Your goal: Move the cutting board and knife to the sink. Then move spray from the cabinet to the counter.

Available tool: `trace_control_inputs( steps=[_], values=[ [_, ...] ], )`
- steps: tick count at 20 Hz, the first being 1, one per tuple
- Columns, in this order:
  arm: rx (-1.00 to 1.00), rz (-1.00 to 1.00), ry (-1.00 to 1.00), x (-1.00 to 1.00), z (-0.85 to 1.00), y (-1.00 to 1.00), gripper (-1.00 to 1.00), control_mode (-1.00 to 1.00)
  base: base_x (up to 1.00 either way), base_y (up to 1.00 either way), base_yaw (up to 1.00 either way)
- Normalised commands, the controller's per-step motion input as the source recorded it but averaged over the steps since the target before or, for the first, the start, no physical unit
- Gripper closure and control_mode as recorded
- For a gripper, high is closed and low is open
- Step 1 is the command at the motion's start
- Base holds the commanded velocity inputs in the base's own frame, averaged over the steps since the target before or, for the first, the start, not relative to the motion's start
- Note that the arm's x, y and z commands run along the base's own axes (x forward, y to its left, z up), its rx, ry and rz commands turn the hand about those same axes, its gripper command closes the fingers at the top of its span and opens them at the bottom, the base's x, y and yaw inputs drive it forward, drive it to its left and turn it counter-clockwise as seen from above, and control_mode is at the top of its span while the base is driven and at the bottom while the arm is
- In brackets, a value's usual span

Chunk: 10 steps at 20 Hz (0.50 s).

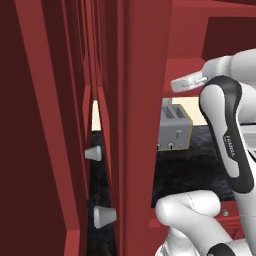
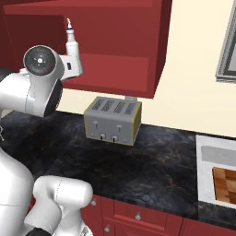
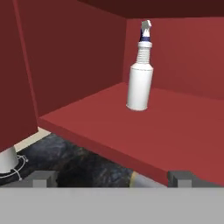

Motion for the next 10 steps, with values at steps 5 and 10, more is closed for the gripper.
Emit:
trace_control_inputs(
  steps=[5, 10],
  values=[
    [0.06, 0.0, 0.0, 0.05, 0.23, 0.0, -1.0, -1.0, 0.0, 0.0, 0.0],
    [0.05, 0.0, 0.0, 0.05, 0.12, 0.0, -1.0, -1.0, 0.0, 0.0, 0.0]
  ],
)
